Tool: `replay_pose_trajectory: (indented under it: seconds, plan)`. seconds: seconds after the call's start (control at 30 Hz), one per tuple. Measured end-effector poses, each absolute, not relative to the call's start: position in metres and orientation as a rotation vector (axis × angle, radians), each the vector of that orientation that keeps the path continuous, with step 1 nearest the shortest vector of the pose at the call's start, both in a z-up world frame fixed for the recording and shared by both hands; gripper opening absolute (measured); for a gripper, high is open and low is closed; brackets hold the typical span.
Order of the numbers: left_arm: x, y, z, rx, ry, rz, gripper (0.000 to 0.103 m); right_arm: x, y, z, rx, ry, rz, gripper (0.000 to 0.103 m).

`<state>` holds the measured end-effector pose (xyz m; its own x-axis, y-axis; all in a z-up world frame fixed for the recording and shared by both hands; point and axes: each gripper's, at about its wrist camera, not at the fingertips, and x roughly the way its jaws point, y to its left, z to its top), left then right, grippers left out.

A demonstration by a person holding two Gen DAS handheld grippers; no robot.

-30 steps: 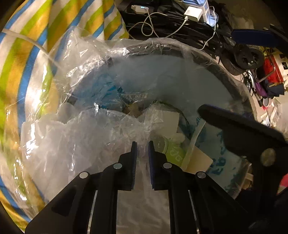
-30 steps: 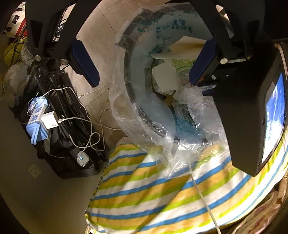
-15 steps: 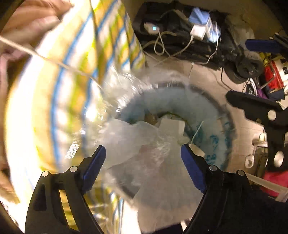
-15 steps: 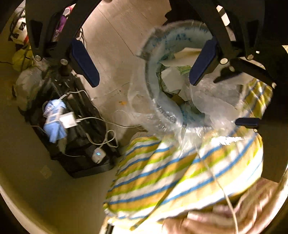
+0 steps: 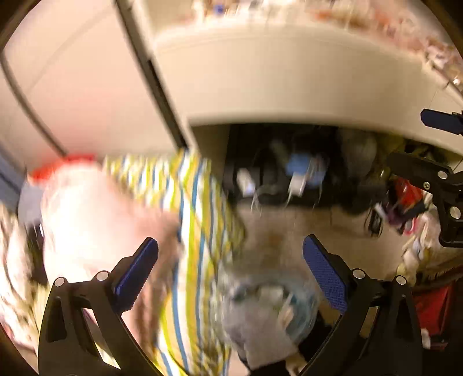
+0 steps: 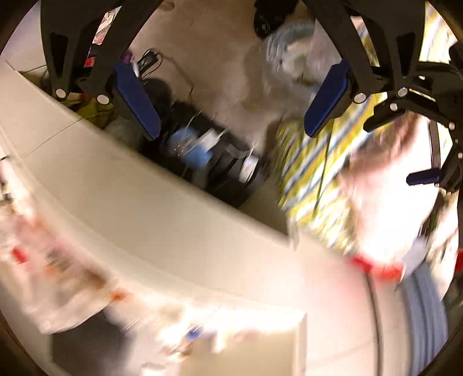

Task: Collect trash
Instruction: 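Swing the left tool back up to the desk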

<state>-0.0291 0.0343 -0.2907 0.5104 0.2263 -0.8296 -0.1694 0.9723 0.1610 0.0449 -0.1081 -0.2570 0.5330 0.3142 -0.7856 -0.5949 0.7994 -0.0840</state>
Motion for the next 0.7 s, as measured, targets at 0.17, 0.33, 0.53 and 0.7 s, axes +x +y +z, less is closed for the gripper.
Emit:
replay_pose_trajectory:
  seconds: [0.17, 0.33, 0.53, 0.7]
  plan:
    - [0.026, 0.019, -0.203, 0.122, 0.862, 0.203, 0.097, 0.081, -0.127, -0.180, -0.288, 0.747, 0.470, 0.097]
    - [0.072, 0.004, -0.150, 0.122, 0.775, 0.192, 0.097, 0.106, -0.149, -0.130, -0.217, 0.696, 0.409, 0.097]
    - [0.106, -0.008, -0.105, 0.156, 0.713, 0.192, 0.097, 0.123, -0.162, -0.097, -0.179, 0.659, 0.368, 0.097]
    - [0.130, -0.013, -0.083, 0.167, 0.694, 0.194, 0.097, 0.139, -0.165, -0.070, -0.159, 0.626, 0.359, 0.097]
